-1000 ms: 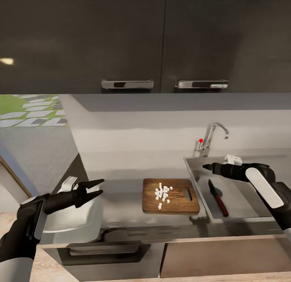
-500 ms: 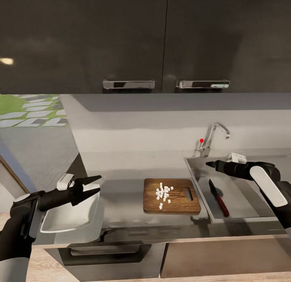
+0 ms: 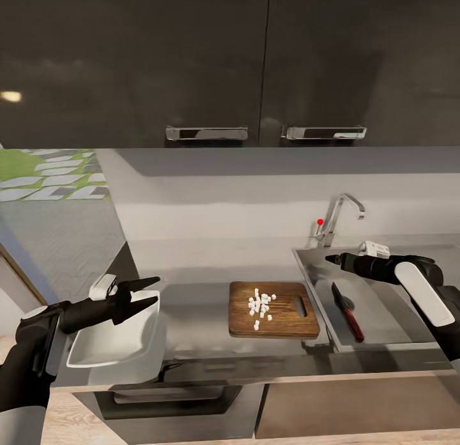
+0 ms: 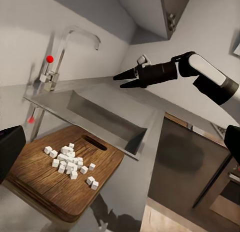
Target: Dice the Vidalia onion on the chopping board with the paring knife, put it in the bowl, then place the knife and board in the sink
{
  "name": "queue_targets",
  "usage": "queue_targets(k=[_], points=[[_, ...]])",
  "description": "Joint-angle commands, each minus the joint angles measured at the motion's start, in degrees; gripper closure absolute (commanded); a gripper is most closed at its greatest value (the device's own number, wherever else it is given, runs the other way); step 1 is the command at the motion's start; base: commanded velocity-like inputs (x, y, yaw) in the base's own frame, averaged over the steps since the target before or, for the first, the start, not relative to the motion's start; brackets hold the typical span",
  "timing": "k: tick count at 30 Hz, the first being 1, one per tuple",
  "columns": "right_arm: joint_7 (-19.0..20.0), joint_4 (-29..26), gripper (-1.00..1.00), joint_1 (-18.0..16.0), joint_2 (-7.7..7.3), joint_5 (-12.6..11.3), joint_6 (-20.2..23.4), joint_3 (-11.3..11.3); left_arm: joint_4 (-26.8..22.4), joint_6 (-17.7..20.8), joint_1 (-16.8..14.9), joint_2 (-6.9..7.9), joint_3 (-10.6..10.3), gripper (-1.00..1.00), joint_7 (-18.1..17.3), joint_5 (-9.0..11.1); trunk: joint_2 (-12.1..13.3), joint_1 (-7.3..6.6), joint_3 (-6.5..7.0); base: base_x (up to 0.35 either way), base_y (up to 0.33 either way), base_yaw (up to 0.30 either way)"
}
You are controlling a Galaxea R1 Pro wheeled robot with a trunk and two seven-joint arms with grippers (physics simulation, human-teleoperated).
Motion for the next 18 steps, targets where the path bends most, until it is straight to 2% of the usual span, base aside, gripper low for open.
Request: queue_targets(k=[1,8,18], points=[[-0.6,-0.1,-1.00,-0.1,-0.06,-0.6,0.0,0.1,0.0,0.6,0.0,0.00,0.0,-1.00,-0.2,0.0,-0.1,0.04,-0.13,0.000,0.005,0.000],[-0.6,-0.1,-1.00,-0.1,-0.06,-0.6,0.0,0.1,0.1,0.6,0.0,-0.07,0.0,-1.00,-0.2,-0.1,-0.1,0.04,-0.20,0.000,0.001,0.000],[-0.6,-0.1,-1.00,-0.1,-0.06,-0.6,0.1,0.1,0.1,0.6,0.0,-0.03,0.1,-1.00,-0.2,-0.1,-0.1,0.04,-1.01,0.000,0.000,0.000]])
